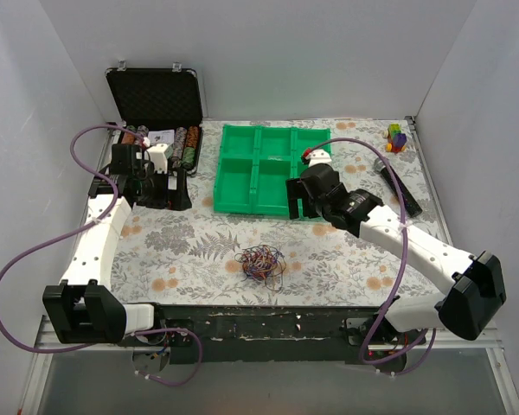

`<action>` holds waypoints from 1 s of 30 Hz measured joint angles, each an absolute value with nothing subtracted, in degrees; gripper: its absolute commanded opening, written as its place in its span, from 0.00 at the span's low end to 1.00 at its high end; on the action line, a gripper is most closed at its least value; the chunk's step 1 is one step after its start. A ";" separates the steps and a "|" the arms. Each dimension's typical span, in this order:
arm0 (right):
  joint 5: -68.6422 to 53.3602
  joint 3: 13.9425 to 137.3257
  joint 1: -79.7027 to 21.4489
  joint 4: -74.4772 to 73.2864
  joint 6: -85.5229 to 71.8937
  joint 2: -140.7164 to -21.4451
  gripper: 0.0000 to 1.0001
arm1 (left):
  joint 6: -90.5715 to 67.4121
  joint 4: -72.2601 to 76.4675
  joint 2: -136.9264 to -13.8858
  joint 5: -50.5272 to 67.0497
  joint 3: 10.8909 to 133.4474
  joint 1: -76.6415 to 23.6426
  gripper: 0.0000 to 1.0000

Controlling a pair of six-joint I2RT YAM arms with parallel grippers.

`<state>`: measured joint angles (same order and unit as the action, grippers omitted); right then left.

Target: Untangle the cables

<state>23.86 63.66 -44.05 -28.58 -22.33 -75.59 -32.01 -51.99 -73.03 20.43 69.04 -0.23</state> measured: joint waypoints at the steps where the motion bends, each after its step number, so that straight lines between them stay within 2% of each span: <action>1: 23.77 63.66 -44.38 -28.58 -22.35 -75.48 0.93 | -32.08 -52.03 -72.93 20.82 68.86 -0.23 0.98; 8: 22.04 61.76 -46.13 -27.20 -22.28 -73.47 0.91 | -32.21 -51.22 -71.88 21.82 66.78 -1.39 0.98; 12: 20.95 60.25 -47.37 -26.52 -22.22 -73.52 0.87 | -32.18 -51.35 -71.02 20.34 65.04 -4.01 0.98; 19: 18.59 57.01 -49.50 -21.76 -21.91 -73.54 0.79 | -32.18 -50.22 -70.83 18.46 63.99 -13.47 0.98; 30: 9.65 40.25 -51.07 -10.37 -22.35 -66.89 0.72 | -32.38 -44.36 -76.05 19.66 59.96 -24.29 0.98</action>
<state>9.65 40.25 -51.07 -10.37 -22.35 -66.89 -32.38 -44.36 -76.05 19.66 59.96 -24.29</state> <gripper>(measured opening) 0.745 0.981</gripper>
